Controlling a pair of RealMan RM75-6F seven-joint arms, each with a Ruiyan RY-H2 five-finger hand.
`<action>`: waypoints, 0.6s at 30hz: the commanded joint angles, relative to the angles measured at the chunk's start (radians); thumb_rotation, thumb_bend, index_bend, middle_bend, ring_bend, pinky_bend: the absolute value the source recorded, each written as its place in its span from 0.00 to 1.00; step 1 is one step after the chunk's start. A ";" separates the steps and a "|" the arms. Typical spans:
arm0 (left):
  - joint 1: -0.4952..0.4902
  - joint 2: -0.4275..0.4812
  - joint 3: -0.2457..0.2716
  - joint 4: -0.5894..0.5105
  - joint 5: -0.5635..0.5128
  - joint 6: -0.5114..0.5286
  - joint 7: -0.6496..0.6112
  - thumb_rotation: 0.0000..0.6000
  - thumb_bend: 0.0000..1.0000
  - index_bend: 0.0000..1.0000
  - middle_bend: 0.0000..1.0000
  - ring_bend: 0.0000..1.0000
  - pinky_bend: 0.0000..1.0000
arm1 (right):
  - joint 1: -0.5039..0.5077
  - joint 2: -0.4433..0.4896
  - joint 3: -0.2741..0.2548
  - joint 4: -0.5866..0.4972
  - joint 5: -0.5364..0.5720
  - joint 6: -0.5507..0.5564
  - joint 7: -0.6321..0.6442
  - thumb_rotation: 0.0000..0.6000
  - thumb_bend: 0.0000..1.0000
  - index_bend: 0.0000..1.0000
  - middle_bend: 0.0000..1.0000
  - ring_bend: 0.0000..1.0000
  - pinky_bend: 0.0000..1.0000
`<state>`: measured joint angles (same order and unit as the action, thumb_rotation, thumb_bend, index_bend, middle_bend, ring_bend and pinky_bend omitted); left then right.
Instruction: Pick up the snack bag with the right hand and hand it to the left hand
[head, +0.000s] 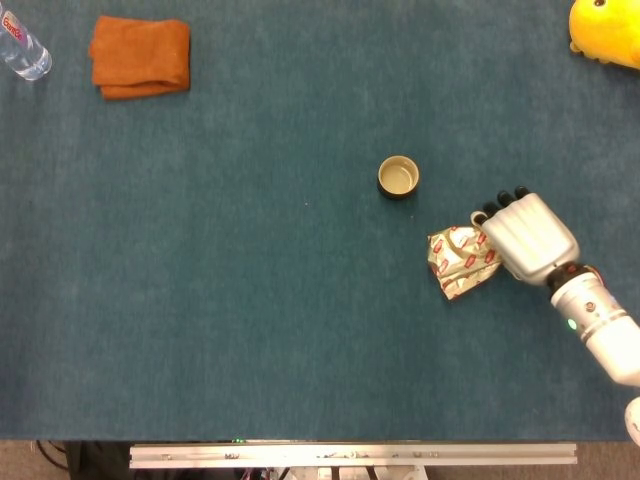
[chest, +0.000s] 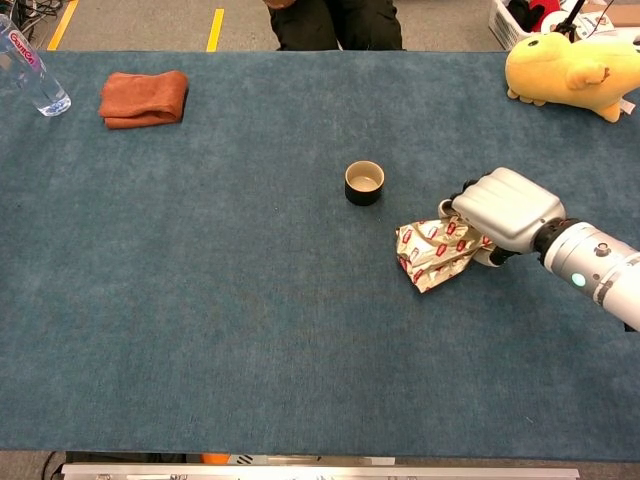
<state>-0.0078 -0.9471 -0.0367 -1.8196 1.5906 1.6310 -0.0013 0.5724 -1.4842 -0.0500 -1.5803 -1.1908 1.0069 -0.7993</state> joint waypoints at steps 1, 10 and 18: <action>-0.003 0.002 -0.001 0.000 0.000 -0.004 0.000 1.00 0.25 0.30 0.23 0.17 0.26 | -0.007 0.017 0.003 -0.017 -0.019 0.016 0.032 1.00 0.39 0.59 0.48 0.36 0.44; -0.051 0.036 -0.009 -0.016 0.015 -0.070 0.013 1.00 0.25 0.30 0.23 0.17 0.26 | -0.006 0.138 0.029 -0.153 -0.103 0.055 0.127 1.00 0.40 0.62 0.51 0.42 0.50; -0.128 0.106 -0.004 -0.089 0.039 -0.194 -0.020 1.00 0.25 0.30 0.23 0.17 0.26 | 0.042 0.236 0.101 -0.314 -0.056 0.022 0.143 1.00 0.40 0.62 0.51 0.42 0.51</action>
<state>-0.1165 -0.8585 -0.0425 -1.8901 1.6232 1.4607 -0.0097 0.5970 -1.2713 0.0288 -1.8644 -1.2632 1.0389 -0.6537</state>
